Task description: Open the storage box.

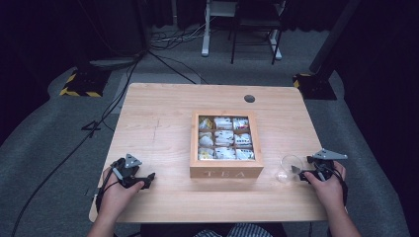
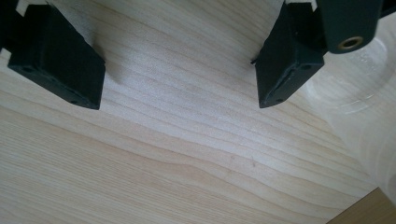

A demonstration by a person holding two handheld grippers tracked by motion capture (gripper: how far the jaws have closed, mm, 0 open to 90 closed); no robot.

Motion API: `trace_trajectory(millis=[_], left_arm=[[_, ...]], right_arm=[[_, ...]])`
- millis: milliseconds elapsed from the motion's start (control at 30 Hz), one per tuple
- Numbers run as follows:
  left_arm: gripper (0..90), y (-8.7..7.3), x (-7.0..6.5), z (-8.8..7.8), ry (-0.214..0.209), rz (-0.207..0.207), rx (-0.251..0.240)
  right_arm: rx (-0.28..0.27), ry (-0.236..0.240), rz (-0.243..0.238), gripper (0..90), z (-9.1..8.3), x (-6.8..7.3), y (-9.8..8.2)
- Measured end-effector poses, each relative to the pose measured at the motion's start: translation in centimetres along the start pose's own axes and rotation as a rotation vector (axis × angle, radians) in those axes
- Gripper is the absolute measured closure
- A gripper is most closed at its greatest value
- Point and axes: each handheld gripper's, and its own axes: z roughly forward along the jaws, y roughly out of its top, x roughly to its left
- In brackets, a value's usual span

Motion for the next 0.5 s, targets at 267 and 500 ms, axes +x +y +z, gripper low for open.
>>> trace_trajectory(millis=[267, 500], left_arm=[[29.0, 1.4, -1.0, -2.4, -0.012, 0.032, -0.052], [30.2, 2.7, -2.7, -3.9, -0.014, 0.072, -0.107]], right_arm=[[0.0, -0.001, 0.001, 16.0, 0.0, 0.1, 0.0], [0.0, -0.001, 0.001, 16.0, 0.0, 0.1, 0.0]])
